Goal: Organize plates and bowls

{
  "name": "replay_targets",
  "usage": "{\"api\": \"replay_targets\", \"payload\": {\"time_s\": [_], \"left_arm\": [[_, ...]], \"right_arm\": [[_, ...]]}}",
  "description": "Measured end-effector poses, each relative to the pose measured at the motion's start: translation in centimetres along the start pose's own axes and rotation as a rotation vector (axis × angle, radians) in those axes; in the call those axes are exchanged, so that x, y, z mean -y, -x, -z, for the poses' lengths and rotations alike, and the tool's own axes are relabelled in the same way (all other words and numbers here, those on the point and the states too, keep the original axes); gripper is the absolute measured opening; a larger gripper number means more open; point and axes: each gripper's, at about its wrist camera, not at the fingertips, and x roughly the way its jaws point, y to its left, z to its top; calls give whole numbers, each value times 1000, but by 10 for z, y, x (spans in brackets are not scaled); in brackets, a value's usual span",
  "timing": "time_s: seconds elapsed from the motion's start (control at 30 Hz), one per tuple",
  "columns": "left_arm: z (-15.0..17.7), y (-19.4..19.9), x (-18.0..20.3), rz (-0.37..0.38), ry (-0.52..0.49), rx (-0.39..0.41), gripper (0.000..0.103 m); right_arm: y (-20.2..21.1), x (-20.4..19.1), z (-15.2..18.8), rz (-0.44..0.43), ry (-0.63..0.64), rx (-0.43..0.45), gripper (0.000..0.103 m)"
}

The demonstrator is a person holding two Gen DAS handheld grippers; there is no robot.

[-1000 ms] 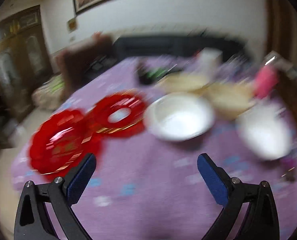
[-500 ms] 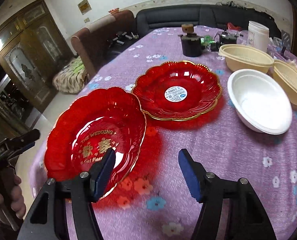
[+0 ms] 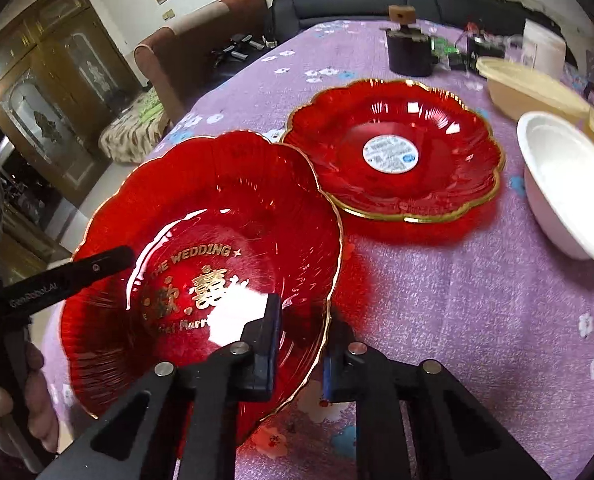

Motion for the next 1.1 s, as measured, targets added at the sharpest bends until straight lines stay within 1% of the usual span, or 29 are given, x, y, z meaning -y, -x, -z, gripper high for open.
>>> {"api": "replay_targets", "payload": {"time_s": [0.13,0.23,0.43,0.57,0.7,0.73,0.77,0.8,0.83,0.87,0.9,0.93,1.0,1.1], "left_arm": [[1,9,-1,4,4,14,28],[5,18,3,2,-12,25,28],[20,28,17,9,-53,34,28],[19,19,26,-28,-69,25,29],[9,6,23,-76,-49,5,30],[9,7,20,-70,-38,3,30],[10,9,18,-60,-30,7,32],[10,13,15,-48,-23,17,38],[12,17,14,-43,-18,27,45],[14,23,11,-37,-13,41,48],[15,29,9,-31,-10,55,52],[18,36,6,-26,-7,71,54],[23,54,-5,-17,9,104,58],[29,75,-18,-4,40,151,61]], "right_arm": [[8,-3,1,-14,25,15,17],[15,-2,6,-12,36,28,17],[23,12,24,-41,-6,22,17],[18,19,28,-51,-21,19,17],[15,22,26,-68,-35,28,20],[15,23,26,-86,-40,27,21],[19,25,26,-115,-45,32,25],[23,27,27,-131,-49,41,33],[28,29,27,-144,-54,55,38],[36,34,27,-161,-65,80,46],[43,36,28,-170,-72,97,50],[50,42,27,-177,-85,120,50],[61,56,22,-165,-126,154,50],[60,81,9,-146,-216,154,50]]}}
